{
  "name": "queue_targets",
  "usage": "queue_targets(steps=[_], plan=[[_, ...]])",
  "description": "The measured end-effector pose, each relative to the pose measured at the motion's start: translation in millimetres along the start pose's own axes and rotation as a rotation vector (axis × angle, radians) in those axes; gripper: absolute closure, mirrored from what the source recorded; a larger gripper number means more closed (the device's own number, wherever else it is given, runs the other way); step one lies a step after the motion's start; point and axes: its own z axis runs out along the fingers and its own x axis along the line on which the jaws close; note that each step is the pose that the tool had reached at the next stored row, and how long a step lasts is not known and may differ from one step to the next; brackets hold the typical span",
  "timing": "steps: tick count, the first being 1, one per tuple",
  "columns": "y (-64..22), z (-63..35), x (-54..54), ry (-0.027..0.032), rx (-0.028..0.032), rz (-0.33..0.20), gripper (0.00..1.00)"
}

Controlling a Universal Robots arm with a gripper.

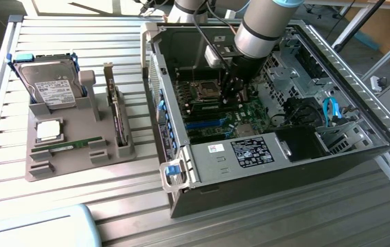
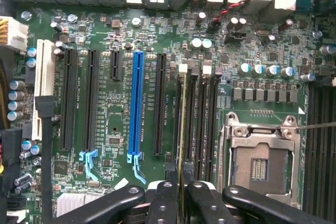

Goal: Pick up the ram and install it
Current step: 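Insert the ram into the slot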

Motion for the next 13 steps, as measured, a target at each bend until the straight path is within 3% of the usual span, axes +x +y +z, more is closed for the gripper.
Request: queue_targets(steps=[13], plan=[[-0.2,2.2,-0.1,-0.0004,0.0002,0.008,0.86]])
